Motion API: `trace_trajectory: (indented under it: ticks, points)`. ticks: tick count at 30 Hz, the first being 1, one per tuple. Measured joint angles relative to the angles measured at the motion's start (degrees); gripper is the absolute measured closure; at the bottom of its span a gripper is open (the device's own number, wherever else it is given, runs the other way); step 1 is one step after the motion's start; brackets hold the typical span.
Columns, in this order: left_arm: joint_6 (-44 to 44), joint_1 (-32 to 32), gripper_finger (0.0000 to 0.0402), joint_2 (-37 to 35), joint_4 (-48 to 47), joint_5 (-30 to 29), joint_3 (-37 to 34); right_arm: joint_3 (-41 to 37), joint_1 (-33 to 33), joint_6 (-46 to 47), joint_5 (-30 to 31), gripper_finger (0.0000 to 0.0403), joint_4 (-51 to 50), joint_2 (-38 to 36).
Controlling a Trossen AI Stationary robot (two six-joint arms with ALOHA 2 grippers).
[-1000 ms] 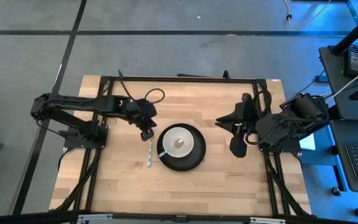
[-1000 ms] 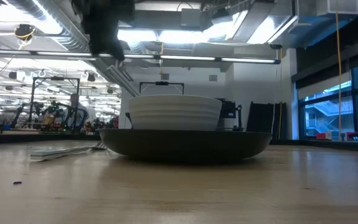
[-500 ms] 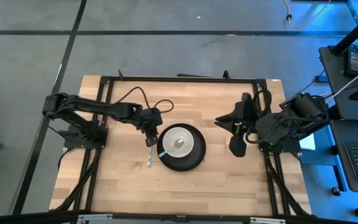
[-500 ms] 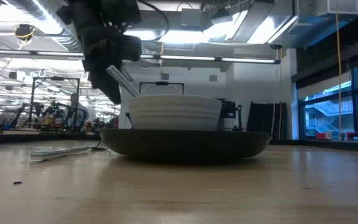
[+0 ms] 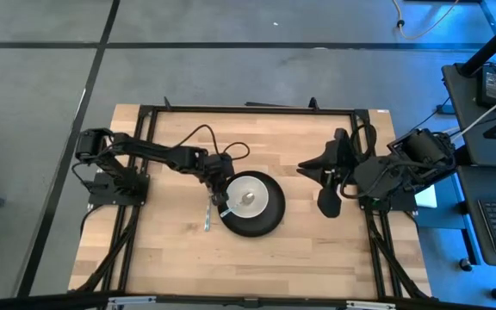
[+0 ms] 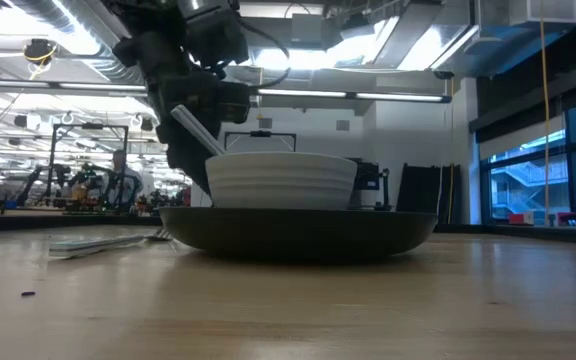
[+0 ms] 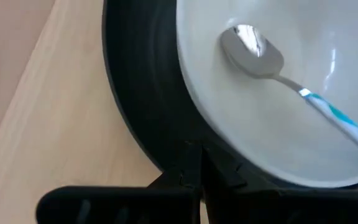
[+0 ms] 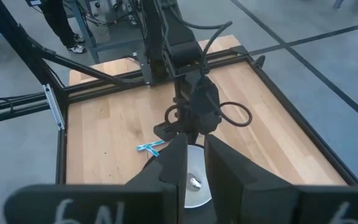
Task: Set table place
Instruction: Adjust the white bowl, then return to Home Position
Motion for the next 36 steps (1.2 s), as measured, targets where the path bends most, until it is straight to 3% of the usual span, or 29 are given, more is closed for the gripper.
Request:
trace_trajectory:
  ticks: [10,26,36]
  points:
    - [-0.52,-0.53,0.0401,0.00,3.30,2.77,0.00,0.00,-0.02,-0.29,-0.01,0.0345,-0.02,0.00]
    - [-1.18,-1.22,0.0401,-0.03,3.32,2.51,0.00,0.00,-0.01,0.28,-0.06,0.0345,-0.02,0.00]
    - [-4.19,1.13,0.0401,-3.05,-4.62,-1.08,0.00,0.00,-0.02,0.02,-0.02,0.0345,-0.02,0.04]
